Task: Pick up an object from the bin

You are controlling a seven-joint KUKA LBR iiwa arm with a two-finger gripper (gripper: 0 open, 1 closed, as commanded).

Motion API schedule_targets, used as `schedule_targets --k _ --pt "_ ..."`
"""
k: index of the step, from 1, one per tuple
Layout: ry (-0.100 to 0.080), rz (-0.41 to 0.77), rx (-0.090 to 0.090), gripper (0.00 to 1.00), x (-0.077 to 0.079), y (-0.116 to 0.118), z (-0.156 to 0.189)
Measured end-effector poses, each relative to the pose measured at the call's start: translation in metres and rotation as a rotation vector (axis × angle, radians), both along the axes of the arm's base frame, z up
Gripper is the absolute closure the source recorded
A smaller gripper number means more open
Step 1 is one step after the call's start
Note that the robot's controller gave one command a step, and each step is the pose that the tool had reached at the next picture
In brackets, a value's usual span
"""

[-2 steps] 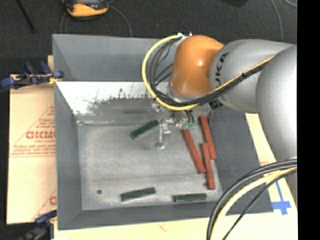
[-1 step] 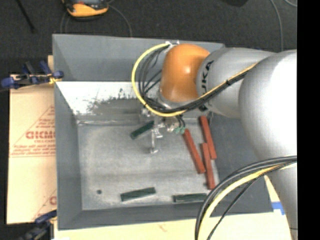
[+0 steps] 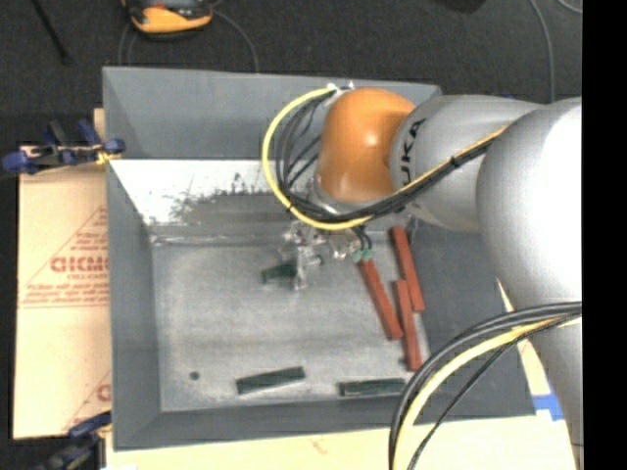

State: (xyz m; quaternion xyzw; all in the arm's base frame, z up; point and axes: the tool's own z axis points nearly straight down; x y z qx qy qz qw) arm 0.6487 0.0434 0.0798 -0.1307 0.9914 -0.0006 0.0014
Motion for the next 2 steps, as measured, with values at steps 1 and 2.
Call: schedule_targets --k 1,2 --pt "0.000 0.012 0.000 1.00 -0.001 -0.001 0.002" --pt "-0.003 -0.003 0.000 1.00 -0.023 0.001 0.154"
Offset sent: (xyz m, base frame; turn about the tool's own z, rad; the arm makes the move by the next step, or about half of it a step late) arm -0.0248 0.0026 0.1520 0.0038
